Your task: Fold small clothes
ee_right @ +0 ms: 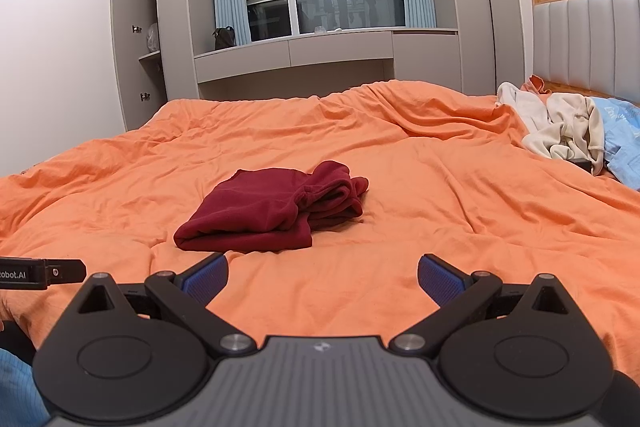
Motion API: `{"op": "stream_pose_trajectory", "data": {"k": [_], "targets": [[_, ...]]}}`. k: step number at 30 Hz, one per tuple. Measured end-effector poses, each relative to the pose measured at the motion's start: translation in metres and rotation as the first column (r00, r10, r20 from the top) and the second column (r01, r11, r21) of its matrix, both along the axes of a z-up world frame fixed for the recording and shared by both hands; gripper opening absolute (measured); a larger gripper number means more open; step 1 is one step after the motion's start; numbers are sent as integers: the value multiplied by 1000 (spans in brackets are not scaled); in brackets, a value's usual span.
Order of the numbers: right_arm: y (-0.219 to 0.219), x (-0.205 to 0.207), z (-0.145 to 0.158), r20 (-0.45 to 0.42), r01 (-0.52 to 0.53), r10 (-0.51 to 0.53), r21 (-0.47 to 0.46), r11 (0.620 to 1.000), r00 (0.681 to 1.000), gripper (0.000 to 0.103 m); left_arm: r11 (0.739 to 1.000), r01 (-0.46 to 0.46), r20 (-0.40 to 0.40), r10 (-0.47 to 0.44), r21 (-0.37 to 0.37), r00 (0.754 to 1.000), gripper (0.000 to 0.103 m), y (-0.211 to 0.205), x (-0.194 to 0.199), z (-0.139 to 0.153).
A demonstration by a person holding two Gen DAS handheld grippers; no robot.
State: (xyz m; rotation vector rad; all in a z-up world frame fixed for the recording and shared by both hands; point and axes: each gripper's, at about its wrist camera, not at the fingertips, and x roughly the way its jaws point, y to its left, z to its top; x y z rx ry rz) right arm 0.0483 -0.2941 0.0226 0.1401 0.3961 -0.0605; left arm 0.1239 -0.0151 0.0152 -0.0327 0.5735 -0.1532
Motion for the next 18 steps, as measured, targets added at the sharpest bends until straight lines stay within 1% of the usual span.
{"op": "stream_pose_trajectory", "data": {"k": [18], "targets": [[-2,2,-4,-7,1,-1,1,1000,1000,103,1000,2,-6,-2,3,1000,102,0,-3,-11]]}}
